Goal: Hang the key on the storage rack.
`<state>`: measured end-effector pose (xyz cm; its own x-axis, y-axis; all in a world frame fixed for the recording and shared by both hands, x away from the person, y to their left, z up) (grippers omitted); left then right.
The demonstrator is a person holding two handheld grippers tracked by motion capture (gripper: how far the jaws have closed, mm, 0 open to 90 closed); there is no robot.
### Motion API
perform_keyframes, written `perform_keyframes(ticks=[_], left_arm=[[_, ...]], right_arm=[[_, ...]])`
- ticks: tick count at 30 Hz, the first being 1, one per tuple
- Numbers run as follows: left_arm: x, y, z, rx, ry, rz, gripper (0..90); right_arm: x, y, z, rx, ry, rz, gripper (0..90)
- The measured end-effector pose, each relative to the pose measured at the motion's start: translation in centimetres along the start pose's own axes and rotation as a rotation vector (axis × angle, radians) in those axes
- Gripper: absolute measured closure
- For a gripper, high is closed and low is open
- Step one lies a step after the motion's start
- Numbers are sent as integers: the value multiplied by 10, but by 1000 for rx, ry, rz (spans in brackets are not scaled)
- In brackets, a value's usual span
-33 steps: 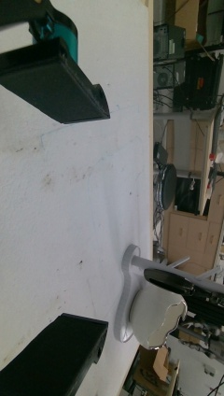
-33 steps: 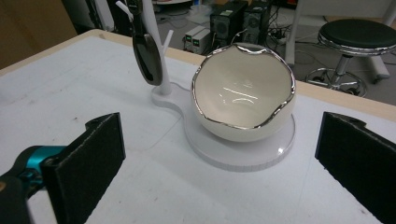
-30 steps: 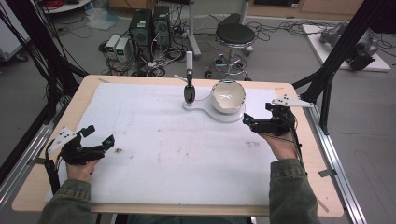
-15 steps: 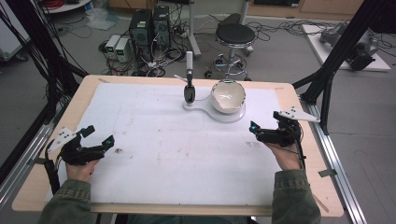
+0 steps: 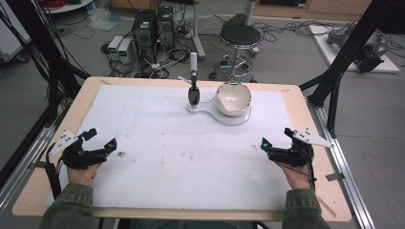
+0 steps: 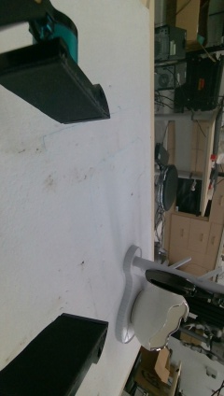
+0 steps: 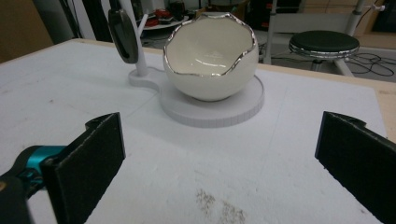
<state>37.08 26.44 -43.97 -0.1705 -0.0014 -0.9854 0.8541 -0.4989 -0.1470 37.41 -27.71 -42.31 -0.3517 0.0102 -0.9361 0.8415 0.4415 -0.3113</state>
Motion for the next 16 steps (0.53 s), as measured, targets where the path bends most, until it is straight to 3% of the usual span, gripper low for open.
perform_keyframes(ticks=[2,5,6,12,16], left_arm=[[0,0,0,1,-1,0,21],[1,0,0,-3,0,-5,21],[1,0,0,-5,-1,-6,21],[1,0,0,-4,0,-6,21],[1,0,-1,-5,-2,-7,21]], right_arm=[[5,-1,3,3,13,9,6],[9,-3,5,15,1,27,6],[11,-4,6,31,-22,43,6],[10,-6,4,34,-33,56,6],[13,-6,4,32,-31,34,6]])
Point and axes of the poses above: each handheld gripper's, and its own axes: y roughly forward along the jaws, x roughly out of its underside, z roughly to its right, the point moved 9 cm from there along y, roughly forward along the jaws, and after that the axes turned 5 degrees about y, right-handed, at the moved point
